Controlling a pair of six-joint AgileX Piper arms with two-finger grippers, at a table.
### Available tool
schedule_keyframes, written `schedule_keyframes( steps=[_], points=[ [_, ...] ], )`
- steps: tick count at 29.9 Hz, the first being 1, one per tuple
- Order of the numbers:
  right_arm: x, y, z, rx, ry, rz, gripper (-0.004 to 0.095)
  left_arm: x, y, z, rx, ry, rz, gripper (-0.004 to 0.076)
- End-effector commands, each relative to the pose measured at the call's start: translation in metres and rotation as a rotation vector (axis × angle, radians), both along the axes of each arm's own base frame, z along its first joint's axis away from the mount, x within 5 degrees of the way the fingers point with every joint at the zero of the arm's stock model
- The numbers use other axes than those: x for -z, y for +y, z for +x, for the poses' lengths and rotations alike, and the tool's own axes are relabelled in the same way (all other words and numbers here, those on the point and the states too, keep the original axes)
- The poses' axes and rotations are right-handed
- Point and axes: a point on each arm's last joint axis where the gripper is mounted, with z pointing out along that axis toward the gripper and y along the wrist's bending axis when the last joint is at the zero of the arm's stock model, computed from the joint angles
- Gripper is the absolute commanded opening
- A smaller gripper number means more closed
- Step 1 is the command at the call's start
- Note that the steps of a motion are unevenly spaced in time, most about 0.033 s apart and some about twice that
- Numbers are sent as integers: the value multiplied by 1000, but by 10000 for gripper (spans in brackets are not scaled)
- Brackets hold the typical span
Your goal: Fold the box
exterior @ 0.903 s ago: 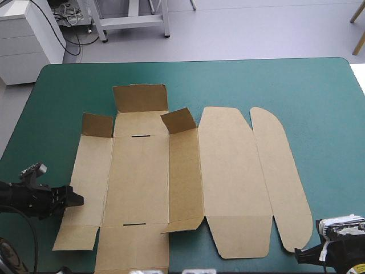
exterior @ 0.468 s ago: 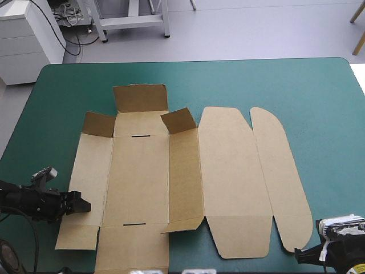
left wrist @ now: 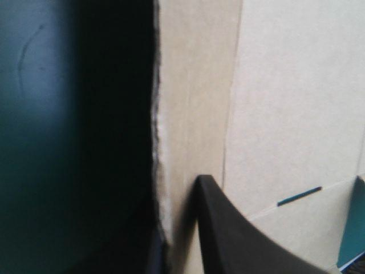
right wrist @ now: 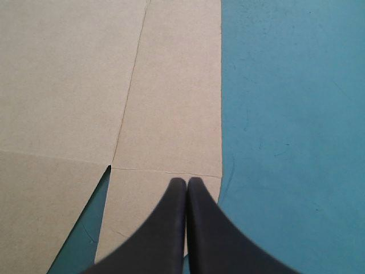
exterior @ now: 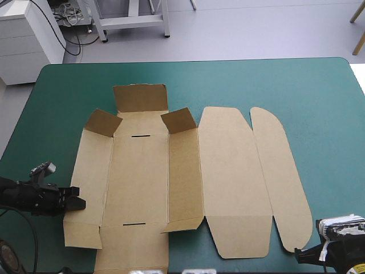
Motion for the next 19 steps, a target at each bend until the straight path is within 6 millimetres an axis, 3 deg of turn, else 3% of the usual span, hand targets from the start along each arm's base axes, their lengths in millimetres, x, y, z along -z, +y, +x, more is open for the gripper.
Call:
schedule_keyframes(
  steps=[1,19],
  points=[
    [-12,0,3,3,-72,-2,-21,-13,-5,1,27,-24,-43,-3],
    [-12,0,3,3,-72,-2,-21,-12,-4,2,57,-60,-21,-6]
  ],
)
